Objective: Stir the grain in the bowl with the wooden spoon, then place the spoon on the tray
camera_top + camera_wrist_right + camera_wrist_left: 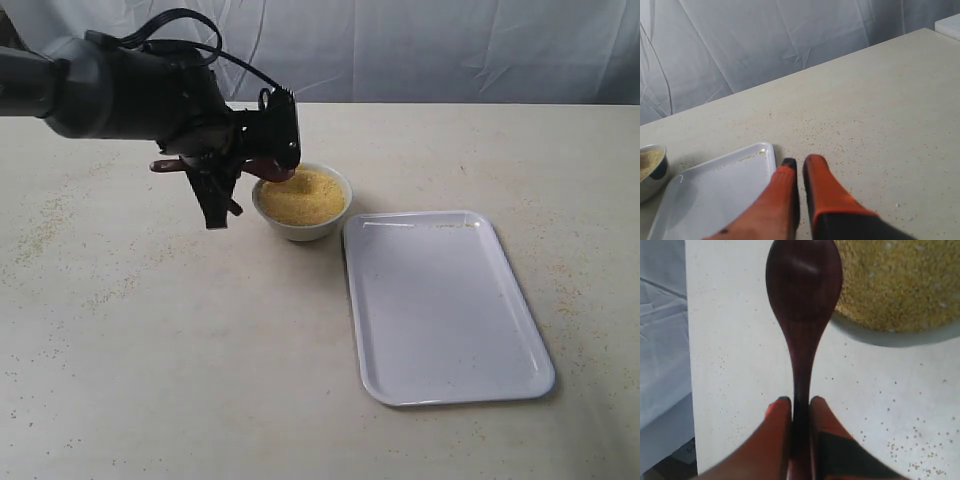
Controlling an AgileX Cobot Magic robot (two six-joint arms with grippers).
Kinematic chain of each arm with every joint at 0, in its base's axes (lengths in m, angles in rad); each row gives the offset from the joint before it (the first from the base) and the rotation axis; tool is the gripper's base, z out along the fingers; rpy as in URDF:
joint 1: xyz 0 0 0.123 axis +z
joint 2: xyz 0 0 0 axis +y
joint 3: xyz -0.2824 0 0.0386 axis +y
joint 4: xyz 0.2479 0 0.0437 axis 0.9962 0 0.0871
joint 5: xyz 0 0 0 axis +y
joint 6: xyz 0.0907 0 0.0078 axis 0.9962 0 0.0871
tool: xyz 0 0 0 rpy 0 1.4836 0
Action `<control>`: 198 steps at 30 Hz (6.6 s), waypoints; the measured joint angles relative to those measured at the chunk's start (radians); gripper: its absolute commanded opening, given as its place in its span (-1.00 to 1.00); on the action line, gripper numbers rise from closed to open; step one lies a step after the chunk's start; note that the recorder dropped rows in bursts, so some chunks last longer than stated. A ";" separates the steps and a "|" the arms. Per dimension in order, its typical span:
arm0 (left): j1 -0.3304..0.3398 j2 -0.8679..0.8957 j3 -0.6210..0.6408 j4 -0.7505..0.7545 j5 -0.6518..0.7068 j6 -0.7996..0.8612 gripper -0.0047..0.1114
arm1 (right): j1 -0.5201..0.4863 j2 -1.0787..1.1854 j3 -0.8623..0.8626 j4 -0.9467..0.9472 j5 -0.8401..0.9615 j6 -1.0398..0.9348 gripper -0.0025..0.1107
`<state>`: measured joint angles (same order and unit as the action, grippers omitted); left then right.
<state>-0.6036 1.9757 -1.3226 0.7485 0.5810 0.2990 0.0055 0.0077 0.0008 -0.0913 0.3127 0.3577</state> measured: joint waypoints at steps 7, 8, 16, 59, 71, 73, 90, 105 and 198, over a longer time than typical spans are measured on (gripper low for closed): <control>-0.047 0.074 -0.050 0.033 0.042 0.051 -0.92 | 0.000 -0.002 0.000 0.000 0.000 0.000 -0.81; -0.060 0.079 -0.054 0.042 0.044 0.054 -0.92 | 0.000 -0.002 0.000 0.000 0.000 0.000 -0.81; -0.127 0.094 -0.066 0.089 0.099 0.075 -0.92 | 0.000 -0.002 0.000 0.000 0.000 0.000 -0.81; -0.134 0.115 -0.097 0.257 0.165 0.061 -0.92 | 0.000 -0.002 0.000 0.000 0.000 0.000 -0.81; -0.168 0.123 -0.101 0.134 0.218 0.171 -0.92 | 0.000 -0.002 0.000 0.000 0.000 0.000 -0.81; -0.176 0.123 -0.106 0.143 0.236 0.172 -0.92 | 0.000 -0.002 0.000 0.000 0.000 0.000 -0.81; -0.187 0.078 -0.146 0.248 0.352 0.176 -0.92 | 0.000 -0.002 0.000 0.000 0.000 0.000 -0.81; -0.290 0.074 -0.146 0.434 0.447 0.174 -0.92 | 0.000 -0.002 0.000 0.000 0.000 0.000 -0.81; 0.216 -1.672 1.120 -1.369 -0.444 0.546 -0.91 | 0.000 -0.002 0.000 0.016 0.000 0.000 -0.81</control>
<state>-0.3877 0.3037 -0.2030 -0.6204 0.1365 0.8454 0.0055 0.0061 0.0008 -0.0751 0.3127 0.3577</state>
